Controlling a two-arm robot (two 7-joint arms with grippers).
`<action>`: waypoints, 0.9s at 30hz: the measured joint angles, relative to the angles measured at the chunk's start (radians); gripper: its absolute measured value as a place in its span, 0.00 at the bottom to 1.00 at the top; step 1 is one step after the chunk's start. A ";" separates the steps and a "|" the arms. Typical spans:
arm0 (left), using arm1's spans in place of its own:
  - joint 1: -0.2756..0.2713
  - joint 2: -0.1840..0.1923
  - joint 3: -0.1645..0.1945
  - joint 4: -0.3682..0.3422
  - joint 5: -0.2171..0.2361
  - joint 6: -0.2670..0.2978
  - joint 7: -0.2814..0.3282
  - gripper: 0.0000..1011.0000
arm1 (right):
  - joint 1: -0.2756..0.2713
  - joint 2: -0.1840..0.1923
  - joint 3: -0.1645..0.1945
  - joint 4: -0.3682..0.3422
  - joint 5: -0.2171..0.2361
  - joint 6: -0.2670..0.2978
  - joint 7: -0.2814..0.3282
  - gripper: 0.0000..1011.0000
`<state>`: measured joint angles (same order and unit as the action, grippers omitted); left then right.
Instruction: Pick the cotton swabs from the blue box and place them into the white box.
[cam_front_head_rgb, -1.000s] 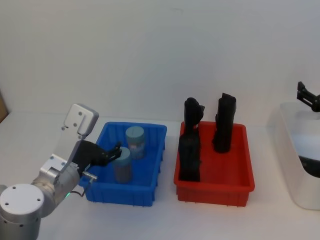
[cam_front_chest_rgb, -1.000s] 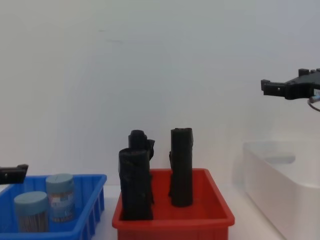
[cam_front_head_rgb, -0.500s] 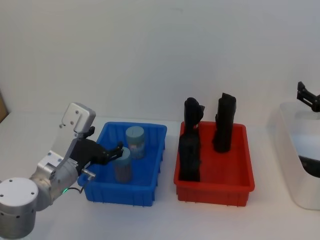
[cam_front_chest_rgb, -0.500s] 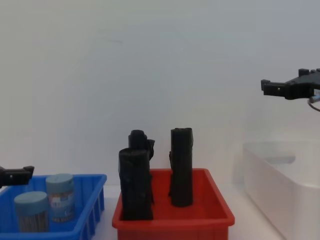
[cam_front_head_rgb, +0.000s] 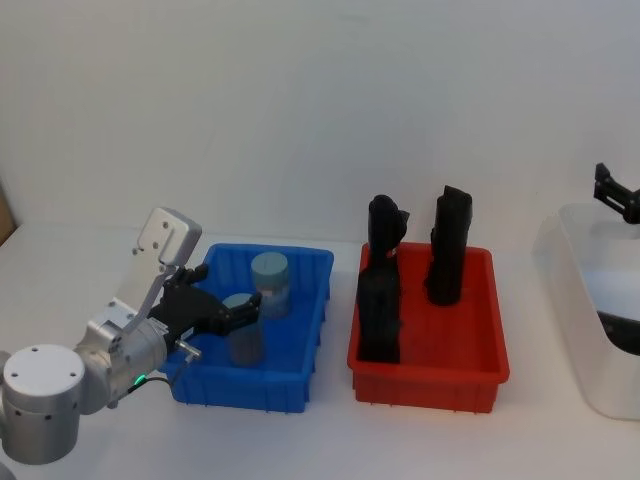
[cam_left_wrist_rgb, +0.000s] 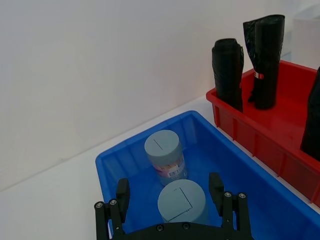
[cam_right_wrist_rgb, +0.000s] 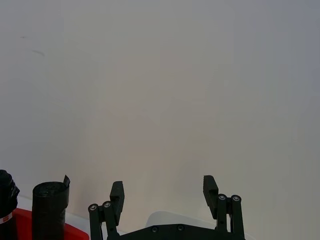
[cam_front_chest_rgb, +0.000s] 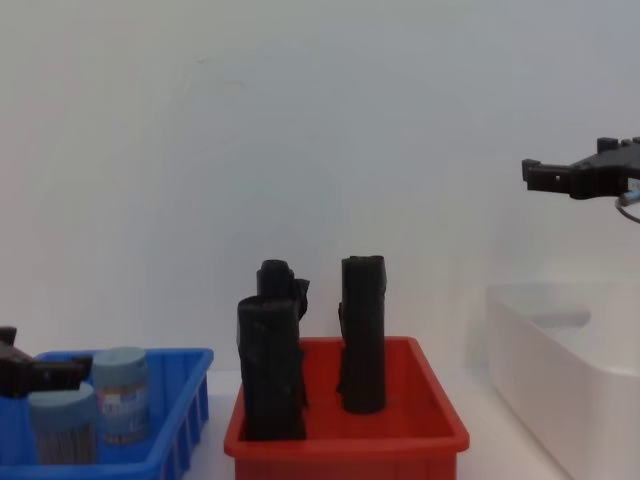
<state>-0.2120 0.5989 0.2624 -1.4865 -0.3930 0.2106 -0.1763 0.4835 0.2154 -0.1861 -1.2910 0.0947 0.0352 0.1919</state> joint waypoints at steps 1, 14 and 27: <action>-0.003 -0.002 0.001 0.005 0.000 0.003 -0.004 0.99 | 0.000 0.000 0.000 0.000 0.000 0.000 0.000 0.99; -0.051 -0.036 0.014 0.089 0.006 0.036 -0.071 0.99 | 0.000 0.000 0.000 0.000 0.000 0.000 0.000 0.99; -0.089 -0.060 0.024 0.148 0.031 0.073 -0.110 0.99 | 0.000 0.000 0.000 0.000 0.000 0.000 0.000 0.99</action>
<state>-0.3010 0.5393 0.2863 -1.3389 -0.3619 0.2835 -0.2864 0.4835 0.2154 -0.1861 -1.2911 0.0946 0.0352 0.1919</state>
